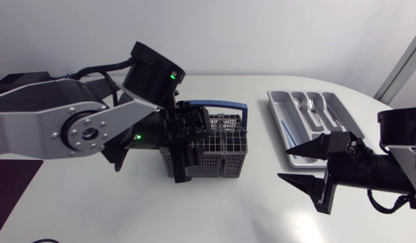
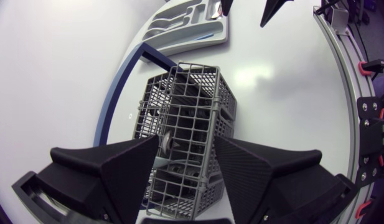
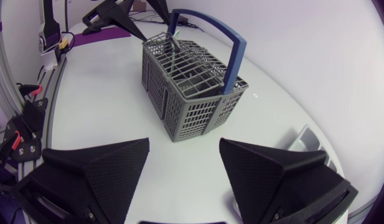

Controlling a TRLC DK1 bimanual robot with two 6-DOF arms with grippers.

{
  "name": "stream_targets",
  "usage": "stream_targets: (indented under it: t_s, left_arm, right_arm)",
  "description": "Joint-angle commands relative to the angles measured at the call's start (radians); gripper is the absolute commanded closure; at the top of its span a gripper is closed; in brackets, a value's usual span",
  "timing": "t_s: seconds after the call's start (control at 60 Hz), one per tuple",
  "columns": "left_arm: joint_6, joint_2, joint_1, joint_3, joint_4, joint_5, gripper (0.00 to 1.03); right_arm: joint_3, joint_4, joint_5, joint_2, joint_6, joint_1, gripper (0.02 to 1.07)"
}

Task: Unload the cutlery basket into the drawer organizer.

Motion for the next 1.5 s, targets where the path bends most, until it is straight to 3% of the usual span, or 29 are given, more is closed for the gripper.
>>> stream_targets:
  t_s: [0.0, 0.333, 0.5, 0.617, 1.0, 1.283, 1.483]
  left_arm:
    - [0.055, 0.043, -0.011, 0.07, -0.024, -0.016, 0.41]
    - [0.177, 0.112, -0.017, 0.149, -0.099, -0.139, 0.49]
    - [0.202, 0.137, -0.023, 0.152, -0.099, -0.171, 0.61]
    - [0.203, 0.155, -0.028, 0.149, -0.099, -0.182, 0.62]
    - [0.2, 0.198, -0.039, 0.142, -0.079, -0.213, 0.83]
    - [0.197, 0.198, -0.048, 0.122, -0.062, -0.239, 0.9]
    - [0.179, 0.194, -0.065, 0.123, -0.062, -0.243, 0.97]
  right_arm:
    - [-0.041, 0.052, 0.01, -0.026, 0.056, 0.02, 0.26]
    - [-0.061, 0.097, 0.021, -0.044, 0.097, 0.07, 0.26]
    - [-0.069, 0.098, 0.021, -0.052, 0.097, 0.077, 0.26]
    - [-0.076, 0.101, 0.021, -0.061, 0.105, 0.084, 0.26]
    - [-0.089, 0.106, 0.047, -0.107, 0.143, 0.13, 0.26]
    - [-0.095, 0.104, 0.052, -0.126, 0.165, 0.158, 0.26]
    - [-0.084, 0.13, 0.117, -0.138, 0.226, 0.251, 0.26]
